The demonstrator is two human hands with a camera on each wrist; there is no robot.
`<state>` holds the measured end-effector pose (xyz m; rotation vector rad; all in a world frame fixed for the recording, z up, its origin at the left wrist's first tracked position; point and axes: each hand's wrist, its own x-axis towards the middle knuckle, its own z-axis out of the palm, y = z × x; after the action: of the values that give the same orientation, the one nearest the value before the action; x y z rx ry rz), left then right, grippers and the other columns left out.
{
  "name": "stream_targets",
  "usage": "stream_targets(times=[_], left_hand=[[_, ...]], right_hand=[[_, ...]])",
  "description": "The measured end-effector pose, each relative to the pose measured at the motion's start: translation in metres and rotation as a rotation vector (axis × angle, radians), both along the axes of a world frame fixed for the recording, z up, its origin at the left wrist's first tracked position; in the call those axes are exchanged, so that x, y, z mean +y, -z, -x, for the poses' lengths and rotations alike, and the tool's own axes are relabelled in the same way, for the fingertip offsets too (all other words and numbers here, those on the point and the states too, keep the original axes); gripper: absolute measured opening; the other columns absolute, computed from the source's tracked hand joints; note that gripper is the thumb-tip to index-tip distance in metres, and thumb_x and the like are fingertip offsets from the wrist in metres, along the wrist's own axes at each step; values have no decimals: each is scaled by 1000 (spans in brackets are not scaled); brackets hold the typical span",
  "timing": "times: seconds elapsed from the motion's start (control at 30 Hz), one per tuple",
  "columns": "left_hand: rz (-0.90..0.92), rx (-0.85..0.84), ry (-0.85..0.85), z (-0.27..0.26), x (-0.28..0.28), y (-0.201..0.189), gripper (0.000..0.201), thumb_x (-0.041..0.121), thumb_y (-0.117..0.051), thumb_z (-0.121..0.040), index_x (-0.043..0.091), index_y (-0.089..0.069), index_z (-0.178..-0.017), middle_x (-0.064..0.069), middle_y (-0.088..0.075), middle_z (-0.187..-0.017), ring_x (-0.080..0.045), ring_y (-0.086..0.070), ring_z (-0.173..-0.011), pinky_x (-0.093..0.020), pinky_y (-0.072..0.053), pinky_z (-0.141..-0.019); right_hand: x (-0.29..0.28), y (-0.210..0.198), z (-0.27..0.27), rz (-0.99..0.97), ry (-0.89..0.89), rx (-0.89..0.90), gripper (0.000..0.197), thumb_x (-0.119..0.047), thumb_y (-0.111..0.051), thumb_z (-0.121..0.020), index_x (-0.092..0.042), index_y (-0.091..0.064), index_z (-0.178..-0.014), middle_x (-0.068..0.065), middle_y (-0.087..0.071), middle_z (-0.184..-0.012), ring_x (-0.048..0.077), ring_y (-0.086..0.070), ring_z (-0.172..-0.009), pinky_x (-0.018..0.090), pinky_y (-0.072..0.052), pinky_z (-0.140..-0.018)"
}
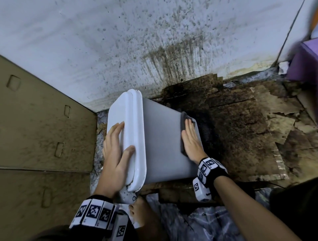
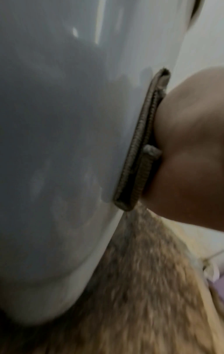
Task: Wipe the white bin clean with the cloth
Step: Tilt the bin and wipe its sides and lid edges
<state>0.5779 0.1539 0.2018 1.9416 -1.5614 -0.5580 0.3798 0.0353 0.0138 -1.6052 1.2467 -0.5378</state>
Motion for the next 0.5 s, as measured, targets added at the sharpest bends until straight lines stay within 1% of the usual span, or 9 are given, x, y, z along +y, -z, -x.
stream_targets(times=[0.03,0.13,0.2,0.27,0.3,0.33,0.4,0.43,0.5], left_hand=[[0,-6,2,0,0,0,65,49,-39,-97,30,-27,-158,8,-25,-162,-9,-16,-153,-45,-14,-126],[1,-14,2,1,0,1,66,49,-39,-97,30,-27,-158,9,-25,-162,-8,-15,-153,-45,-13,-126],[3,-15,-4,1,0,1,66,49,-39,-96,29,-27,-158,9,-25,-162,-8,-16,-153,-44,-13,-125],[8,-16,-9,2,0,0,67,50,-38,-96,28,-27,-158,9,-27,-161,-9,-17,-152,-45,-13,-125],[9,-16,-10,2,-1,0,67,50,-38,-95,28,-28,-158,9,-27,-161,-9,-18,-152,-46,-13,-125],[11,-15,-11,2,-1,-1,68,51,-38,-95,28,-28,-158,9,-27,-161,-9,-18,-152,-47,-13,-125],[10,-20,-9,3,-3,-1,68,52,-37,-95,28,-27,-158,8,-27,-161,-10,-18,-152,-50,-13,-125],[7,-26,-8,4,-3,-1,68,53,-37,-95,28,-27,-158,8,-27,-161,-11,-18,-153,-50,-13,-124],[5,-35,-7,6,-4,-1,68,53,-37,-94,29,-27,-158,8,-26,-161,-12,-18,-153,-51,-13,-124]], right_hand=[[-2,7,6,-63,26,7,53,-17,-19,-111,-7,6,-157,-2,15,-163,15,16,-153,19,14,-119],[-5,7,10,-247,128,-71,54,-25,-19,-112,-14,5,-160,-1,13,-168,12,15,-154,22,12,-119],[-6,6,7,-243,130,-49,54,-27,-17,-111,-12,2,-160,2,8,-169,15,12,-155,23,11,-119],[-1,3,3,-147,105,8,60,-33,-12,-107,-4,-6,-159,9,2,-169,22,6,-157,28,7,-123],[1,-1,1,-102,88,29,63,-35,-10,-105,-3,-8,-159,12,1,-169,24,5,-157,30,6,-124],[4,-9,-2,-115,98,14,60,-34,-11,-106,-6,-5,-159,10,2,-169,22,6,-157,30,6,-123],[12,-27,-12,-141,104,-59,53,-25,-16,-111,-15,3,-160,3,9,-169,13,12,-155,25,9,-120],[16,-39,-17,-127,96,-103,54,-23,-19,-111,-19,5,-159,1,11,-169,9,14,-153,22,9,-119],[27,-63,-32,-58,76,-177,54,-24,-21,-111,-23,3,-159,-1,10,-169,0,14,-149,18,9,-117]])
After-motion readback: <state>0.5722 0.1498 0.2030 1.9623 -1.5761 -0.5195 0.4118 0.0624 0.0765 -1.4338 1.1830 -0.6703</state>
